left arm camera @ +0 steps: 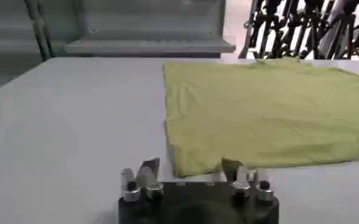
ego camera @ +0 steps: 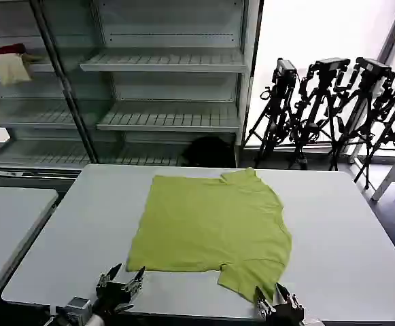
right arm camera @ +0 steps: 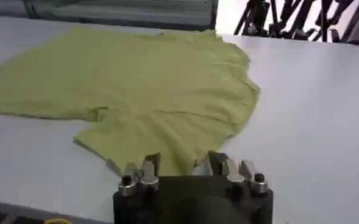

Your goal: Fold and organize the clothes.

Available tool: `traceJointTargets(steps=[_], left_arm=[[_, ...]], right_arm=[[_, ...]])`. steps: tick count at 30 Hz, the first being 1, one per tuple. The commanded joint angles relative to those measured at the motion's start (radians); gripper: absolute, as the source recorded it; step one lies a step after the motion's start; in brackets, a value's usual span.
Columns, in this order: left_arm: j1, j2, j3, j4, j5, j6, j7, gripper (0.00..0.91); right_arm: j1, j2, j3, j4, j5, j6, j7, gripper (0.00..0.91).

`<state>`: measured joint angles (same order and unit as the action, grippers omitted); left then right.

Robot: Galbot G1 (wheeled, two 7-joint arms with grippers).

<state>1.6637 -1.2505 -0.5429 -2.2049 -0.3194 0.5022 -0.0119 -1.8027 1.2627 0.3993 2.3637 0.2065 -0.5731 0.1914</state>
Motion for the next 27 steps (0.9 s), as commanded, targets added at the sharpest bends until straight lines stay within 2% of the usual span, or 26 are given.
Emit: traceJointTargets(steps=[1, 9, 16, 20, 24, 27], left_arm=[[-0.015, -0.003, 0.008, 0.035, 0.002, -0.001, 0.009, 0.010], [-0.012, -0.001, 0.006, 0.032, 0.000, -0.005, 0.019, 0.000], [-0.022, -0.004, -0.015, -0.019, -0.049, -0.083, 0.005, 0.000], [-0.067, -0.020, -0.023, -0.020, -0.084, -0.092, -0.012, 0.000], [-0.123, -0.038, -0.018, 0.003, -0.096, -0.072, -0.012, 0.000], [-0.170, -0.050, -0.010, 0.023, -0.089, -0.049, -0.009, 0.000]], right_arm=[[0.003, 0.001, -0.007, -0.010, -0.010, -0.003, -0.001, 0.000], [0.003, 0.004, -0.006, -0.007, -0.006, 0.004, -0.007, 0.000], [0.009, 0.013, 0.018, 0.029, 0.049, 0.106, 0.010, 0.000], [0.064, 0.033, 0.051, 0.062, 0.047, 0.104, -0.003, 0.000], [0.153, 0.059, 0.062, 0.059, 0.029, 0.066, -0.020, 0.000], [0.261, 0.074, 0.059, -0.001, 0.024, 0.023, -0.024, 0.000]])
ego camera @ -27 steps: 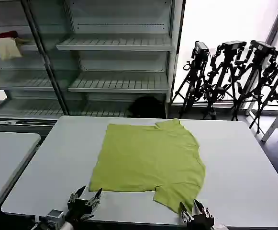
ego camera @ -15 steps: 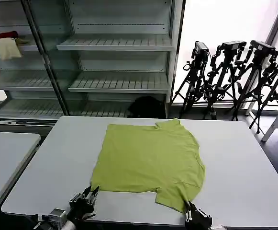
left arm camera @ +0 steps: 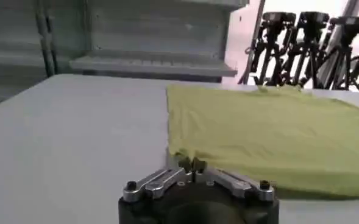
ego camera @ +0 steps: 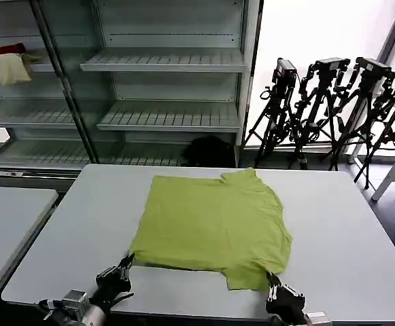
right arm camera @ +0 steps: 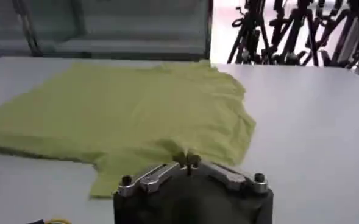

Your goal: Fold and organize the clothes.

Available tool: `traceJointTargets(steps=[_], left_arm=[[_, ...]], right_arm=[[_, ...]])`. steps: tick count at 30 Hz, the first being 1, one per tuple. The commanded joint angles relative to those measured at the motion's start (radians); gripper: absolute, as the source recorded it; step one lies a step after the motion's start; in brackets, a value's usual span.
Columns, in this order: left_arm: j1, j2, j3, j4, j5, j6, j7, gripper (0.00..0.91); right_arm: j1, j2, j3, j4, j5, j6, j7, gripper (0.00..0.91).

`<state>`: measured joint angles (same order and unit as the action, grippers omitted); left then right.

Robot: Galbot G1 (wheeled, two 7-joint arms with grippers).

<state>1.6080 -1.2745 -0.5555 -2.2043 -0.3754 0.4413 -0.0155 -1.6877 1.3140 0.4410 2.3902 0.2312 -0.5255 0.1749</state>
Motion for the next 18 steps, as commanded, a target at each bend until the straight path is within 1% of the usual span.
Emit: traceJointTargets(steps=[1, 3, 6, 10, 13, 18], left_arm=[[-0.126, -0.028, 0.005, 0.029, -0.027, 0.024, -0.002, 0.000], [-0.165, -0.034, 0.015, 0.053, -0.007, 0.047, -0.002, 0.000], [-0.206, -0.046, 0.030, 0.095, 0.023, 0.049, -0.008, 0.000], [-0.235, -0.060, 0.037, 0.134, 0.036, 0.043, -0.016, 0.000], [-0.252, -0.066, 0.042, 0.159, 0.050, 0.044, -0.016, 0.000], [-0.286, -0.068, 0.060, 0.193, 0.092, 0.047, -0.015, 0.010]], right_arm=[[0.163, 0.024, 0.017, -0.044, -0.001, -0.029, -0.009, 0.000], [0.220, 0.025, 0.020, -0.094, 0.000, -0.030, -0.028, 0.000], [0.274, 0.026, 0.018, -0.156, -0.003, -0.024, -0.050, 0.000], [0.324, 0.036, 0.012, -0.224, -0.005, -0.023, -0.042, 0.000], [0.358, 0.057, 0.017, -0.258, -0.010, -0.023, -0.052, 0.000], [0.406, 0.055, 0.008, -0.295, -0.024, -0.040, -0.066, 0.000]])
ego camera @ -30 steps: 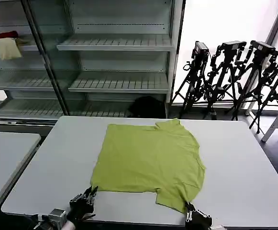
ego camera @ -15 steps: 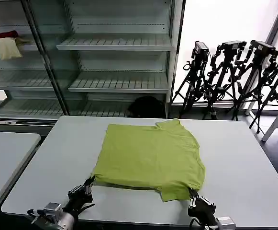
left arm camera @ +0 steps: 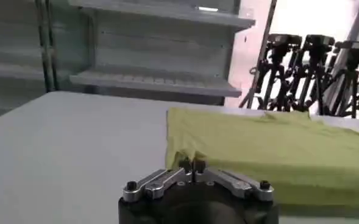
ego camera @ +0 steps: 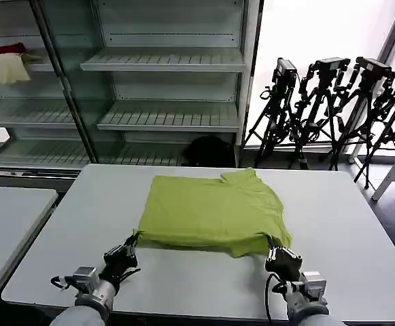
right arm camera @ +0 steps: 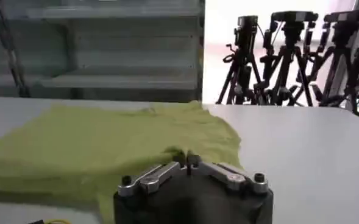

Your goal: Fold and organize the clothes.

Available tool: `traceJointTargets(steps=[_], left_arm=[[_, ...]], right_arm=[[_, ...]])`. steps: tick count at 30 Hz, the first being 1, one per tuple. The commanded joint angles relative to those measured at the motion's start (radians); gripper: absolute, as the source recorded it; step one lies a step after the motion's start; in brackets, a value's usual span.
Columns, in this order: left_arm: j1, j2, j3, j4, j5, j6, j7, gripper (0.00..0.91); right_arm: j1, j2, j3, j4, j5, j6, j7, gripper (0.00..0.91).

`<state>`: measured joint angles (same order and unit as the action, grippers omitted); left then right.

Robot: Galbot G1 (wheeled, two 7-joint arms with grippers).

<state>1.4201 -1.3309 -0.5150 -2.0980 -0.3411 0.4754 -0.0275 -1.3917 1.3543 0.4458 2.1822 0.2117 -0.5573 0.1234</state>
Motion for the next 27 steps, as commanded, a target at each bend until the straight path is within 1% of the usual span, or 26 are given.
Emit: traceJointTargets(steps=[1, 9, 10, 11, 12, 13, 17, 20, 26, 27], left_arm=[[-0.104, -0.010, 0.024, 0.087, 0.066, 0.016, -0.002, 0.000], [-0.144, -0.010, 0.042, 0.129, 0.110, 0.026, -0.003, 0.010], [-0.146, -0.009, 0.043, 0.132, 0.112, 0.025, -0.002, 0.010], [-0.149, -0.009, 0.044, 0.134, 0.116, 0.024, -0.001, 0.060], [-0.151, -0.009, 0.046, 0.136, 0.118, 0.024, 0.001, 0.756], [-0.154, -0.009, 0.048, 0.141, 0.123, 0.024, 0.001, 0.907], [-0.161, -0.011, 0.057, 0.150, 0.149, 0.024, 0.003, 0.907], [-0.159, -0.011, 0.063, 0.151, 0.163, 0.002, 0.003, 0.907], [-0.162, -0.008, 0.058, 0.136, 0.160, -0.012, 0.001, 0.907], [-0.161, -0.007, 0.056, 0.133, 0.159, -0.012, 0.000, 0.907]], right_arm=[[0.118, 0.015, 0.003, -0.095, -0.005, -0.012, -0.016, 0.000], [0.163, 0.024, 0.005, -0.145, -0.031, -0.020, -0.041, 0.000], [0.167, 0.025, 0.006, -0.152, -0.032, -0.019, -0.043, 0.101], [0.170, 0.025, 0.007, -0.155, -0.032, -0.019, -0.043, 0.383], [0.175, 0.027, 0.009, -0.164, -0.034, -0.018, -0.047, 0.907], [0.179, 0.027, 0.009, -0.170, -0.036, -0.018, -0.049, 0.907], [0.196, 0.037, 0.005, -0.198, -0.053, -0.011, -0.041, 0.907], [0.202, 0.052, 0.011, -0.209, -0.072, 0.001, -0.051, 0.907], [0.213, 0.046, 0.024, -0.214, -0.071, 0.002, -0.042, 0.907], [0.206, 0.038, 0.031, -0.207, -0.064, -0.008, -0.041, 0.907]])
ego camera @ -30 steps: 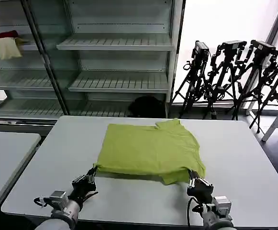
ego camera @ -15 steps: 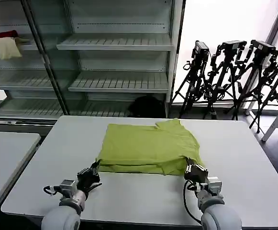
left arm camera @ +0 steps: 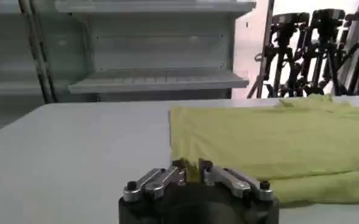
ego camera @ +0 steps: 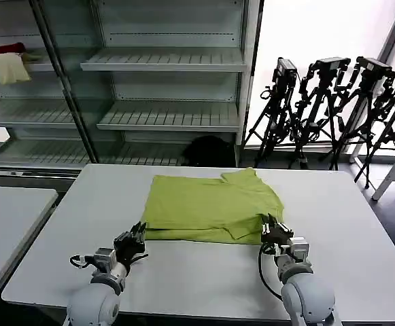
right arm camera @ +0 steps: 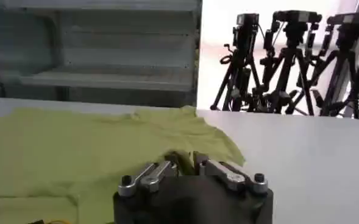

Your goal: Fold and organize the clothes.

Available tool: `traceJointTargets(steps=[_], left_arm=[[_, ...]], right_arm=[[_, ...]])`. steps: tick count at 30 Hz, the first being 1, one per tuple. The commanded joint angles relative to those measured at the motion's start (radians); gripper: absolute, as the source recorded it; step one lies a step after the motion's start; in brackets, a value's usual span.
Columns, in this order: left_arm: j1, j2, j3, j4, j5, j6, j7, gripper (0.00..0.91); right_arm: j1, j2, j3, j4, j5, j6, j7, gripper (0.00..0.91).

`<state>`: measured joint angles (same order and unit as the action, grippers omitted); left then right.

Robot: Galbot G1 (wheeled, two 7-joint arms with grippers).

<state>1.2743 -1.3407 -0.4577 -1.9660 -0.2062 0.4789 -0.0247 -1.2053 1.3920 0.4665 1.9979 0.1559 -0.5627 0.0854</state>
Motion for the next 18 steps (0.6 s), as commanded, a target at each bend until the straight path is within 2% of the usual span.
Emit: traceJointTargets(steps=[1, 9, 18], left_arm=[[-0.012, 0.004, -0.004, -0.004, 0.024, -0.016, -0.003, 0.907], [0.077, 0.000, -0.017, -0.064, 0.011, 0.010, 0.007, 0.907], [0.088, -0.007, -0.013, -0.053, 0.025, 0.025, 0.008, 0.907]], right_arm=[[0.013, -0.003, 0.014, -0.016, -0.001, -0.004, -0.004, 0.907], [-0.213, -0.074, 0.104, 0.104, 0.081, -0.015, -0.047, 0.907], [-0.265, -0.095, 0.152, 0.112, 0.097, -0.012, -0.058, 0.907]])
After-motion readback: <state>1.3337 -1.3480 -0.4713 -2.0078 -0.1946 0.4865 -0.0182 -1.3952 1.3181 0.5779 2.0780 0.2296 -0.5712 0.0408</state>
